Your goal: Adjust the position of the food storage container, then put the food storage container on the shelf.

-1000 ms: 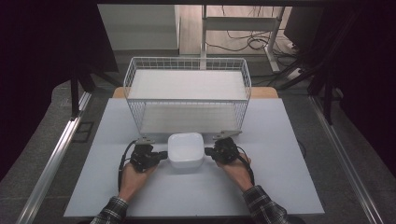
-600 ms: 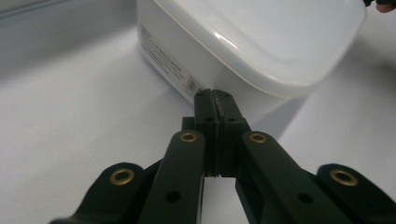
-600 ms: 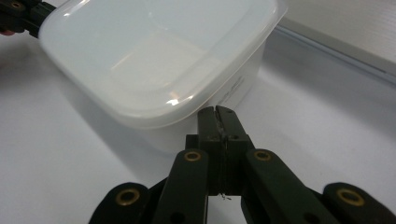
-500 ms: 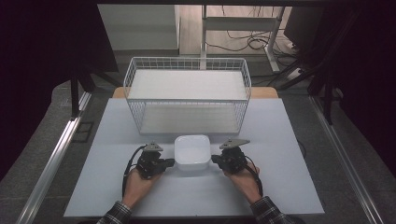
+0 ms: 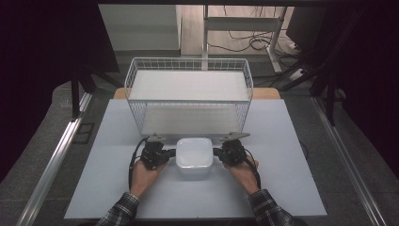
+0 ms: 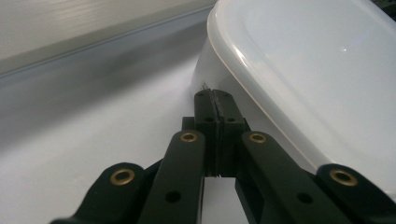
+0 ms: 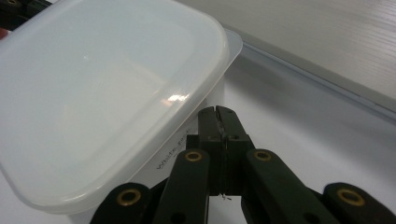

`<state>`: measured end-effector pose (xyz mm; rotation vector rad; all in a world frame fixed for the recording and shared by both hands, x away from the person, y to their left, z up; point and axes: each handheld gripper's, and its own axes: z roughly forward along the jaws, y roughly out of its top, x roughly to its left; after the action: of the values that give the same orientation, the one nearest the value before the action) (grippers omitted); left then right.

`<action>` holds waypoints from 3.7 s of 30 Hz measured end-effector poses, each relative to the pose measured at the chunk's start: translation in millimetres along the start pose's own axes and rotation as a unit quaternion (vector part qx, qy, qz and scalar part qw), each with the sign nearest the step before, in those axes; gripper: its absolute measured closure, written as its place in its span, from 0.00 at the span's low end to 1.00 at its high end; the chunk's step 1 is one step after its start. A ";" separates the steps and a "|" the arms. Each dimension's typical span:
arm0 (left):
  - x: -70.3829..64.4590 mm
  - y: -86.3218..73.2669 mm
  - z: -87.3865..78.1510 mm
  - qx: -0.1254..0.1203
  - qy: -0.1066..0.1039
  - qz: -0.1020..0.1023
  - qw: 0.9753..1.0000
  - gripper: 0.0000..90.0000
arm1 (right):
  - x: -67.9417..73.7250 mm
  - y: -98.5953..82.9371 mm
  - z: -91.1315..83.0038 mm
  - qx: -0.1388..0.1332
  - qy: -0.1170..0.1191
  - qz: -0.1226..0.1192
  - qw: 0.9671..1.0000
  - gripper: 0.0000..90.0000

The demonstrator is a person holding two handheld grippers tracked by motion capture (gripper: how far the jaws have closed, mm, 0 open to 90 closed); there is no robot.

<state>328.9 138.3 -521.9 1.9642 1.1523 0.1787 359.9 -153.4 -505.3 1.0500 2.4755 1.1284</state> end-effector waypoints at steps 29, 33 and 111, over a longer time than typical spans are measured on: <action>-7.9 -39.6 -47.7 -0.006 -0.015 0.063 0.998 0.10 | 3.6 -36.1 -59.7 -0.029 0.004 -0.008 1.000 0.10; -1.1 -41.3 -47.7 -0.012 -0.005 0.073 0.997 0.07 | 0.0 -37.4 -55.1 -0.026 0.008 -0.004 1.000 0.04; -30.7 -13.3 -42.7 -0.039 -0.093 -0.007 0.995 0.90 | 29.4 -11.5 -56.5 -0.037 0.045 0.080 0.995 0.85</action>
<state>281.6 142.6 -495.6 1.8599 1.0224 0.0310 306.5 -170.4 -472.8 1.2187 2.4319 1.3328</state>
